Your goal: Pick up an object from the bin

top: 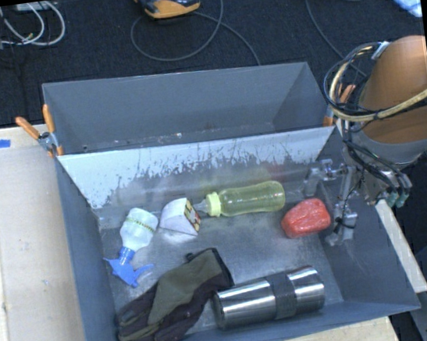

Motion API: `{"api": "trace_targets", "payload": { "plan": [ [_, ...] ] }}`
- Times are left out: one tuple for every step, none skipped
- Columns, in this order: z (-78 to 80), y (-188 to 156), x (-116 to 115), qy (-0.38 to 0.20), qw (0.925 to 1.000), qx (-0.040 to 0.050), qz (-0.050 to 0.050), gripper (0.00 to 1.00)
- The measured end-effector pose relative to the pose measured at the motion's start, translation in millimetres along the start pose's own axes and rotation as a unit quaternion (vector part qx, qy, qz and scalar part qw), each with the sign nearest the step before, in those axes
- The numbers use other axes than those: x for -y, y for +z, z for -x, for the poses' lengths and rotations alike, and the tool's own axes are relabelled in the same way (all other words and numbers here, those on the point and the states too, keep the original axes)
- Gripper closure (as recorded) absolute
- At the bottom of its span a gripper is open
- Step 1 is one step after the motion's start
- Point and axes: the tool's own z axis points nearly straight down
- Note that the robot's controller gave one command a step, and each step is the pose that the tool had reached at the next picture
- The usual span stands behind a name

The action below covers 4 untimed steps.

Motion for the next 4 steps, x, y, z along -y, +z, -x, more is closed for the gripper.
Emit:
{"api": "trace_targets", "payload": {
  "plan": [
    [1.2,-4.6,-0.4,-0.002,1.0,0.0038,-0.001,0.0],
    [11.3,60.7,20.4,0.013,0.9999,0.005,-0.001,0.0],
    [60.6,148.9,52.7,0.069,0.9976,0.0077,-0.001,0.0],
    [68.3,146.9,58.3,0.063,0.998,0.002,0.0,0.0]
  ]
}}
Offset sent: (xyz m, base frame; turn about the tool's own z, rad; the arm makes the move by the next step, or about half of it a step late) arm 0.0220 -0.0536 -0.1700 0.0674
